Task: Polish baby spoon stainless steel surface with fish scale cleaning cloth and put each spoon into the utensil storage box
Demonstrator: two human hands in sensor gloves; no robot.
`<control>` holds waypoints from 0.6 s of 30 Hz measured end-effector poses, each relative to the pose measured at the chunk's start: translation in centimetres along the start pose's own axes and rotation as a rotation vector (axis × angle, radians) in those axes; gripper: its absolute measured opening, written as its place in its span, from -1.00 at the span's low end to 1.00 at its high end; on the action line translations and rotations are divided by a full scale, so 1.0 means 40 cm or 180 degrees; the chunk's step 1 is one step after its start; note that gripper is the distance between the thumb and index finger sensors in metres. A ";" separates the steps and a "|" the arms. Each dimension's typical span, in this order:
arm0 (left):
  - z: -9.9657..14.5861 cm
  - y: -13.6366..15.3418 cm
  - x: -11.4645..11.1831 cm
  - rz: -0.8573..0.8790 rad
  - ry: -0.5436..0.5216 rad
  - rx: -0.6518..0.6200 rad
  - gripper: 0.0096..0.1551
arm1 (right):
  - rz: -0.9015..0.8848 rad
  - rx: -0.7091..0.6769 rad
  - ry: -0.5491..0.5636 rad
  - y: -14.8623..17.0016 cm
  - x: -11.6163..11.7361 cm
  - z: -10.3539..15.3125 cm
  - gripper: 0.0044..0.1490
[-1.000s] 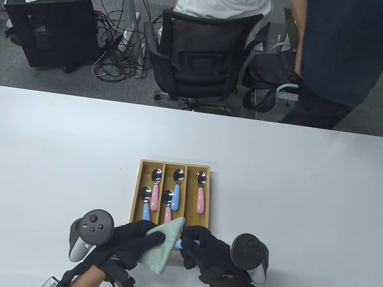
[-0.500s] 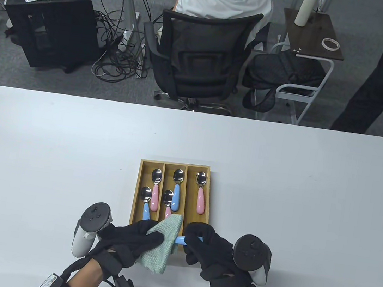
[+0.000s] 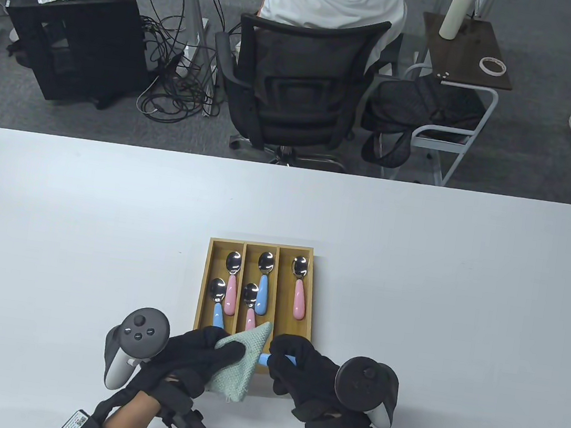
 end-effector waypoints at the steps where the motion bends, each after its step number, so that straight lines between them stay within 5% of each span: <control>1: 0.000 0.000 -0.001 0.0058 0.0021 -0.0005 -0.38 | -0.0020 -0.0002 0.0009 0.000 -0.001 0.000 -0.42; 11: -0.008 0.015 -0.016 0.0803 0.0322 -0.0053 -0.42 | -0.0152 0.0129 -0.0011 0.012 -0.006 -0.001 -0.42; 18: -0.009 0.015 0.014 0.0317 0.0080 -0.0177 -0.42 | -0.0074 0.0211 -0.0166 0.022 0.023 -0.004 -0.42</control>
Point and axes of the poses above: the tracker on the back of each hand, its own y axis roughly to the little-finger side, its own z axis roughly from the fingertips to the wrist, x = y × z, the point moved 4 cm from there along -z, roughly from the wrist to the fingertips, and after that the axes turned 4 degrees about -z, right-handed, at the moved point
